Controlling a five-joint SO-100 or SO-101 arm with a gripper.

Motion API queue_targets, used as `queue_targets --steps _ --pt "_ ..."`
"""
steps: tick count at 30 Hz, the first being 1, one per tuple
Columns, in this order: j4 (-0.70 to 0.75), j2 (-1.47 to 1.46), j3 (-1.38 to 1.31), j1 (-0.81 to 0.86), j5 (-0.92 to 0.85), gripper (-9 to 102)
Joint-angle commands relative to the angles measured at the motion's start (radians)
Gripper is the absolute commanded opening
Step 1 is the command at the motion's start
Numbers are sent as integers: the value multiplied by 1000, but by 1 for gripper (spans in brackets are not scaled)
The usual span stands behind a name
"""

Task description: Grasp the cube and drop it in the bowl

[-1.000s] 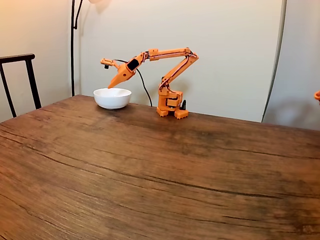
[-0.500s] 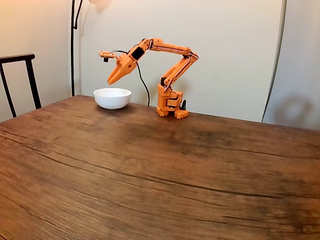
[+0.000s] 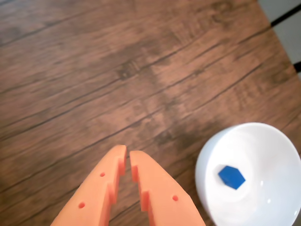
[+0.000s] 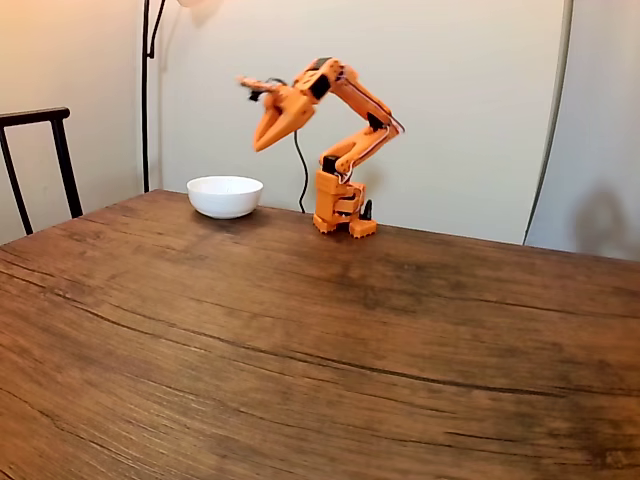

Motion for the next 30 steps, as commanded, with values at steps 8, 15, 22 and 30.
queue_targets --steps 8,15,22,30 --pt "51 290 133 -229 -63 -1" --pt "-26 407 276 -423 -51 -1" --pt "-225 439 483 -560 -48 -1" --pt "-356 443 664 -592 -61 -1"
